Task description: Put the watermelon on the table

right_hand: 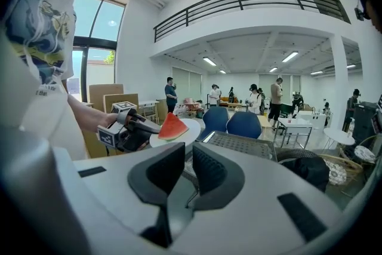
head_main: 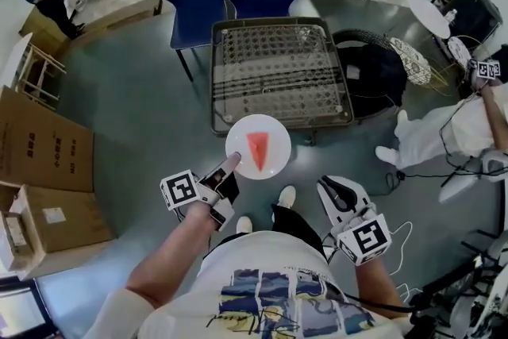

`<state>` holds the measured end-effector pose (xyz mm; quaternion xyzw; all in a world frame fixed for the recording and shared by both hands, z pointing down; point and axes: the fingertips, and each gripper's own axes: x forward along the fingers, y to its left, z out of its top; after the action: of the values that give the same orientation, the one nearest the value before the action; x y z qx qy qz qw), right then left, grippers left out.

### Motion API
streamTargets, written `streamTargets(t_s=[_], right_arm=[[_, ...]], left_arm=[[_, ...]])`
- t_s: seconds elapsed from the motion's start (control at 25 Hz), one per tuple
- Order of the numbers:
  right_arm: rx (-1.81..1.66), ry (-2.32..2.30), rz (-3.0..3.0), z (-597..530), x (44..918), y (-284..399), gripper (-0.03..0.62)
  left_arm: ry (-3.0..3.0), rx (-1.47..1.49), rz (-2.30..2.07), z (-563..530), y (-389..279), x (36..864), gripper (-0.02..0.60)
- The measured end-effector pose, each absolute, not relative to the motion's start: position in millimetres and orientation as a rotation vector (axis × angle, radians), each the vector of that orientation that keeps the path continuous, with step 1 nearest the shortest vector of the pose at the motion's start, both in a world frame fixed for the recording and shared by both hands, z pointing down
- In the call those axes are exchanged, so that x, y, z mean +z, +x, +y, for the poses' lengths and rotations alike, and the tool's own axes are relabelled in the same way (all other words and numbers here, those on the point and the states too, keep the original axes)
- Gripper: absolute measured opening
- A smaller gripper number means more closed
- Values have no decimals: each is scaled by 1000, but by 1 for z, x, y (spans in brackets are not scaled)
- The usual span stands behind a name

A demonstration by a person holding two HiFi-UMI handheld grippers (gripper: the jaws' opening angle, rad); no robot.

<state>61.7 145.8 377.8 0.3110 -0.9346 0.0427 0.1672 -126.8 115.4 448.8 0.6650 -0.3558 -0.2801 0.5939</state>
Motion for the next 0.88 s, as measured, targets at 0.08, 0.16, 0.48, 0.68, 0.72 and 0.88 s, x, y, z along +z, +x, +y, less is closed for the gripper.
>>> streamTargets(t_s=[0.08,0.16,0.48,0.68,0.72,0.88], right_arm=[[112,883,-2666,118,375,72,41],[115,885,-2670,85,372,87,41],[160,882,-2637,-8,380,134,41],[258,935,-2573,-53,399,144,41],[268,952,-2555,-64,402,145,41],[327,1034,-2487,-103,407,138,41]], left_arm=[[1534,-650,-846,89,-122,453,17],[1532,-648,-866,54,-115,456,17],[1543,-649,-903,-88,-92,485,17],[1528,-583,-921,-170,-87,536,17],[1525,-572,-922,-188,-87,548,17],[1499,-506,-919,-250,-91,599,17]])
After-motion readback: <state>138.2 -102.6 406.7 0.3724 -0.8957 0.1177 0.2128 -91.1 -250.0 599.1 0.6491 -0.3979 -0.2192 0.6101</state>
